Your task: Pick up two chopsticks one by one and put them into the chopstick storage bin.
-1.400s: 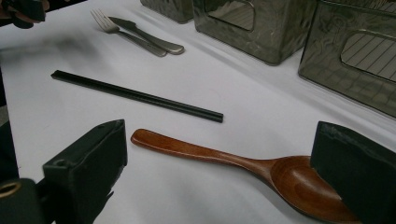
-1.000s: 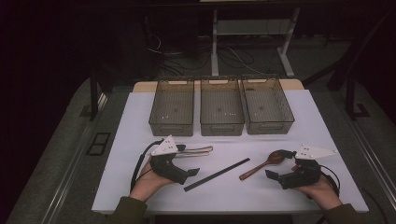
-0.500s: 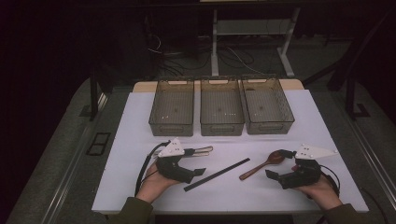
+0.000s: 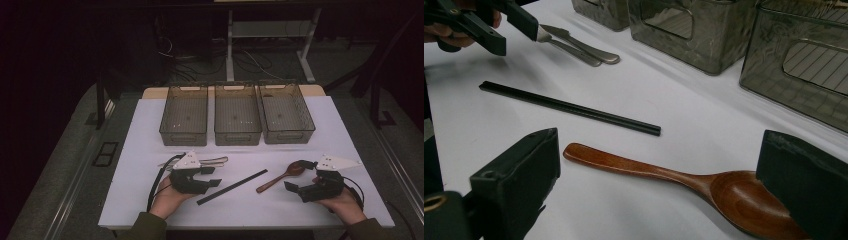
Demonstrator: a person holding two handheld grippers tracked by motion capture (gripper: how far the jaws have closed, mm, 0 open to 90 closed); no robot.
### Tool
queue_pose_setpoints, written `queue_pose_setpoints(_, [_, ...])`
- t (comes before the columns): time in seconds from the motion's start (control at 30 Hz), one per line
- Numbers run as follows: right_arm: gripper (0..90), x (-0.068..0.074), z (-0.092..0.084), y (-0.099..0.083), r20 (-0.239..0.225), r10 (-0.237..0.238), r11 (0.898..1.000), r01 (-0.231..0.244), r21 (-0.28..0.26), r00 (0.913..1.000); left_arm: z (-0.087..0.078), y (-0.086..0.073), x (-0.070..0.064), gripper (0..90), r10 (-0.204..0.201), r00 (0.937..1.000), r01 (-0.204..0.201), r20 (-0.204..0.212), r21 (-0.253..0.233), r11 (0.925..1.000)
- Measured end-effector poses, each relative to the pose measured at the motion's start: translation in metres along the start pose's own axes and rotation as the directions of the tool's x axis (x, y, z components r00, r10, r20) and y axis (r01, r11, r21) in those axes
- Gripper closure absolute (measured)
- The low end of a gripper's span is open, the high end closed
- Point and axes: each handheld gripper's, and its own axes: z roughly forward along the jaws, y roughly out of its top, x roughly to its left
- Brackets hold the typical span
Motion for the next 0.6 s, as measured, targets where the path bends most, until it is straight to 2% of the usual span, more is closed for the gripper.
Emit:
queue_pose_setpoints(0.07, [3.3, 0.000, 0.000, 0.000, 0.000, 0.001, 1.000, -0.001, 0.000, 1.0000, 0.002, -0.001, -0.001, 58.7, -0.004, 0.9999, 0.004, 0.011, 0.009, 1.0000])
queue_pose_setpoints(0.13, [3.3, 0.000, 0.000, 0.000, 0.000, 0.000, 1.000, 0.000, 0.001, 1.0000, 0.004, -0.002, -0.002, 61.8, -0.005, 0.9998, 0.005, 0.018, 0.020, 0.9998])
queue_pose_setpoints(0.43, [3.3, 0.000, 0.000, 0.000, 0.001, 0.001, 1.000, -0.001, 0.002, 1.0000, 0.010, -0.004, -0.003, 71.4, 0.009, 0.9989, -0.013, 0.047, 0.077, 0.9970])
queue_pose_setpoints(0.6, [3.3, 0.000, 0.000, 0.000, 0.000, 0.000, 1.000, 0.000, 0.003, 1.0000, 0.013, -0.007, -0.003, 75.8, -0.001, 0.9983, -0.005, 0.058, 0.109, 0.9940])
